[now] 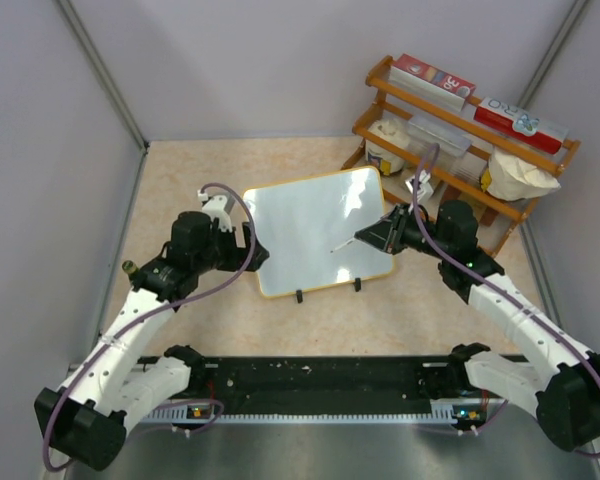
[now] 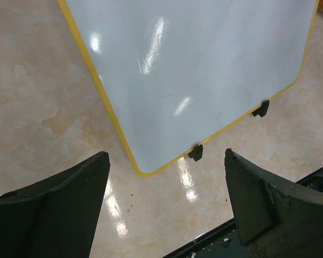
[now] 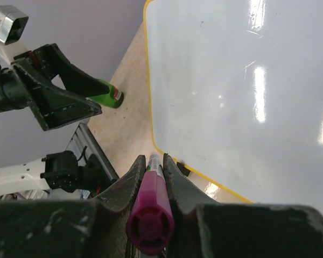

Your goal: Write a sentence on the whiteboard

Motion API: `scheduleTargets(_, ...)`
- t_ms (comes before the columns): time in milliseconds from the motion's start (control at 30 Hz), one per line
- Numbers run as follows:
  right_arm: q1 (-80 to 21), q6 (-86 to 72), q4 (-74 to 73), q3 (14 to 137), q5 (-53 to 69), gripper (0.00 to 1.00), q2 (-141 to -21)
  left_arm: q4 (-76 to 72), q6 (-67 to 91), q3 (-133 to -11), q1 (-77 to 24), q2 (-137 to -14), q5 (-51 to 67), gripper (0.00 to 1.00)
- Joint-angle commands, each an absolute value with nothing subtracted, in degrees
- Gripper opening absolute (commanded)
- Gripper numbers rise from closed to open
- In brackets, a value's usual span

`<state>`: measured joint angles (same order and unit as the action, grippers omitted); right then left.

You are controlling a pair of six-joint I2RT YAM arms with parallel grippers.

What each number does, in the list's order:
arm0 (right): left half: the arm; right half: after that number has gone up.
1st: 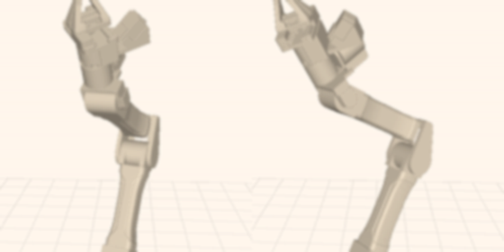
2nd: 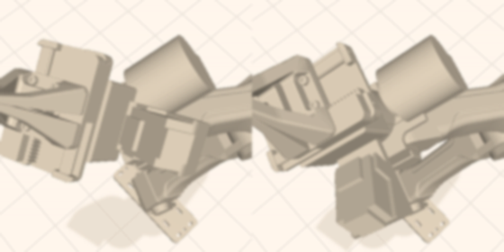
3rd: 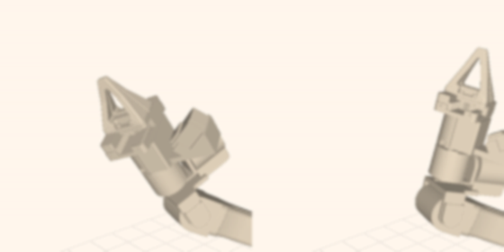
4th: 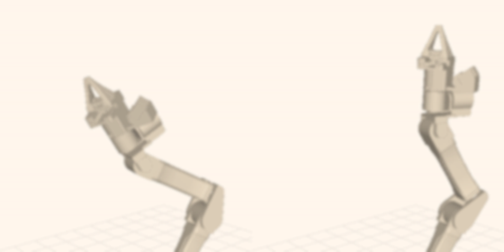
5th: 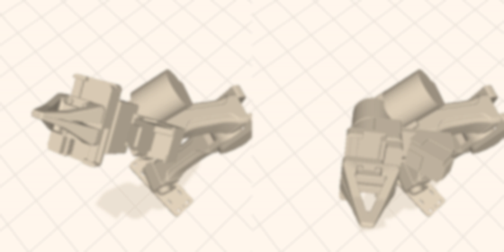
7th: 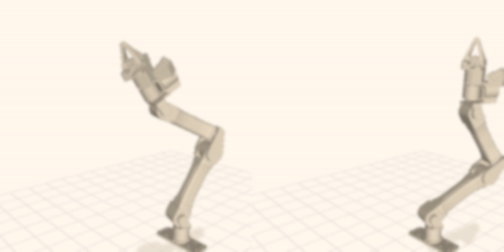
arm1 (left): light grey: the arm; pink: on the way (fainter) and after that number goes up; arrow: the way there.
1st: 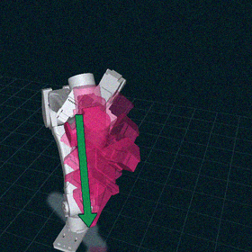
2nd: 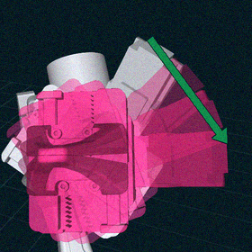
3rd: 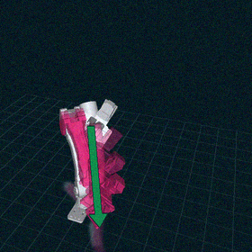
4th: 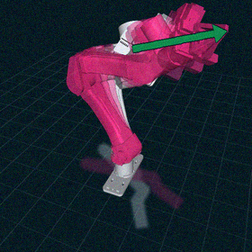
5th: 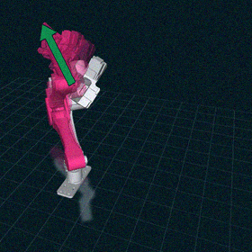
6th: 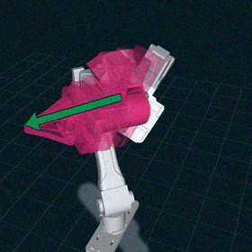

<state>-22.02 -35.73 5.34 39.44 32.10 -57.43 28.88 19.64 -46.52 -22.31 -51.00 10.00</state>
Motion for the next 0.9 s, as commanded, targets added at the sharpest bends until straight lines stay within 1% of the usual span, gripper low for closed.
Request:
scheduleTargets(0,-21.01,-35.95,10.37,40.08,37.35,0.0,-57.4,29.18,19.69,-48.61,-18.55,-52.03,10.89,0.91)
scheduleTargets(167,-20.92,-34.81,7.57,39.2,34.64,0.0,-55.29,28.92,19.69,-46.76,-8.98,-53.0,18.61,0.91)
scheduleTargets(267,-20.92,-33.14,4.58,39.72,32.52,0.0,-53.97,26.2,21.09,-43.78,-4.23,-52.65,25.21,0.91)
scheduleTargets(400,-20.92,-31.82,1.85,40.43,30.5,0.0,-52.56,22.33,23.55,-40.18,1.13,-51.42,29.79,0.91)
scheduleTargets(533,-20.92,-31.2,1.05,40.43,29.71,0.0,-51.59,17.77,27.67,-35.96,4.39,-50.8,33.21,0.9)
scheduleTargets(700,-20.92,-30.76,0.26,40.43,29.71,0.0,-51.15,8.71,32.16,-30.77,6.68,-51.76,38.14,0.91)
scheduleTargets(867,-20.92,-30.24,0.09,39.64,29.36,0.0,-50.45,8.0,29.8,-32.17,6.86,-54.14,40.69,0.91)
